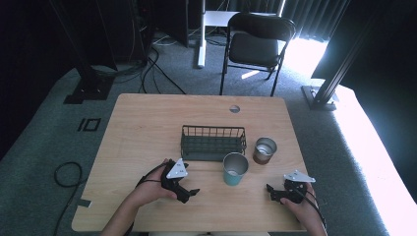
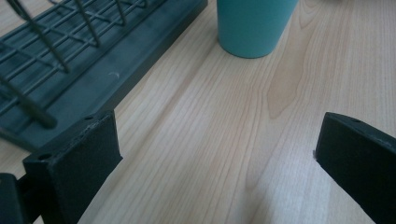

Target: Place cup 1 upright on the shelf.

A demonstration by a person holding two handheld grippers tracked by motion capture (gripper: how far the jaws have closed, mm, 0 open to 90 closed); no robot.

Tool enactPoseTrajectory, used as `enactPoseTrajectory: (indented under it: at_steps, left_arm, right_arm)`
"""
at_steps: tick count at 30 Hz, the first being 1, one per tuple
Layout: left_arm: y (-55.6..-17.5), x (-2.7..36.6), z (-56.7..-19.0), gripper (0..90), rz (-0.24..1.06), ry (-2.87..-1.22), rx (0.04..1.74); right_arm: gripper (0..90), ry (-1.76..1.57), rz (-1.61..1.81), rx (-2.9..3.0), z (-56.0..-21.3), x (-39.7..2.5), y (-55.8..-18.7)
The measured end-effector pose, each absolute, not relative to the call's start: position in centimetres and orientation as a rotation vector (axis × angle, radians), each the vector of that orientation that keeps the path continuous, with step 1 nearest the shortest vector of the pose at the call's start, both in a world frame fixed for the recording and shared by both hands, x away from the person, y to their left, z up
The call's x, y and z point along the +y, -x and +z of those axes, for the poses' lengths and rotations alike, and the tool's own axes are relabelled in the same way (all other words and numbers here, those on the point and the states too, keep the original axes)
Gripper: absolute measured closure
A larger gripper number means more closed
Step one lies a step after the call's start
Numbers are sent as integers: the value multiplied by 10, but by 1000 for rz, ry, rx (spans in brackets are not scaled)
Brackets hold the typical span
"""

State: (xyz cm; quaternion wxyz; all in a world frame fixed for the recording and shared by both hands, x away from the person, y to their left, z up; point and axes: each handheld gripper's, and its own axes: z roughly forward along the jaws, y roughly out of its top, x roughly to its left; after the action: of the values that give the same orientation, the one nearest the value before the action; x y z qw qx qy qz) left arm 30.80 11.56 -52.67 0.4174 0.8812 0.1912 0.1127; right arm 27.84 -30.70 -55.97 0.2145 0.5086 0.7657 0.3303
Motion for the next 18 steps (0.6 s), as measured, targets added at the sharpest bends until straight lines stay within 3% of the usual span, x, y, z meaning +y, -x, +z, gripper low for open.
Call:
enactPoseTrajectory:
  at_steps: [18]
  left_arm:
    - [-316, 77, -524, 5, 250, -2167, 414]
  right_arm:
    - [109, -1411, 916, 2124, -560, -307, -278]
